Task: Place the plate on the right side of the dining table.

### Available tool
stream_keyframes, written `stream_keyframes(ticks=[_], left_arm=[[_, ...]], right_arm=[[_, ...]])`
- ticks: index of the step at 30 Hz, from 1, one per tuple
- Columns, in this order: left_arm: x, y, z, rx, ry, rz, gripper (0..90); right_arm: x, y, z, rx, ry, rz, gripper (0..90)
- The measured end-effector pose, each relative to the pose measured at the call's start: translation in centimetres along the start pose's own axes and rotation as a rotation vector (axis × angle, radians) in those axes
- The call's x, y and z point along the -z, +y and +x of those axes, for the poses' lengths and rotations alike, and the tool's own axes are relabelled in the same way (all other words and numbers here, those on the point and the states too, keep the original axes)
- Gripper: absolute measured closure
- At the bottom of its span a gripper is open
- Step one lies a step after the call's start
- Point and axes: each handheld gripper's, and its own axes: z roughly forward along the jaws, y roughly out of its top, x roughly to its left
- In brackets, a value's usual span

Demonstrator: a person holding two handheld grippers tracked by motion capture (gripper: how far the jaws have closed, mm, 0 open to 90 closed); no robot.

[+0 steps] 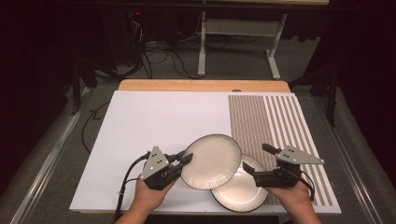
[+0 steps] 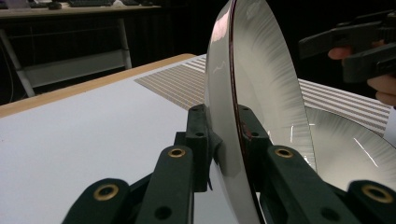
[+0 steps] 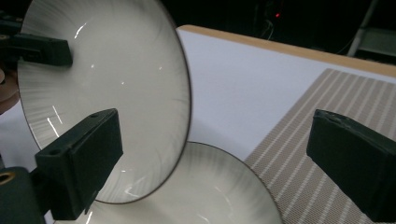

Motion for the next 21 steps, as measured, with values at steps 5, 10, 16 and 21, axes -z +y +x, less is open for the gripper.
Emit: stream_keyframes(ticks=[5,10,16,21], left_arm=[[0.0,0.0,0.1,-0.001,-0.003,0.0,78.7],[-0.1,-0.1,0.2,0.004,0.0,0.004,78.6],[0.0,0.0,0.0,0.001,0.004,0.001,78.6],[0.0,-0.1,0.1,0.003,0.002,0.001,78.6]], right_arm=[[-2.0,0.3,1.1,-0.006,0.057,0.049,13.9],[-3.6,0.3,1.4,-0.035,0.077,0.1,21.1],[-4.2,0.0,1.5,-0.06,0.08,0.148,36.7],[-4.3,-0.4,1.4,-0.105,0.103,0.172,47.6]])
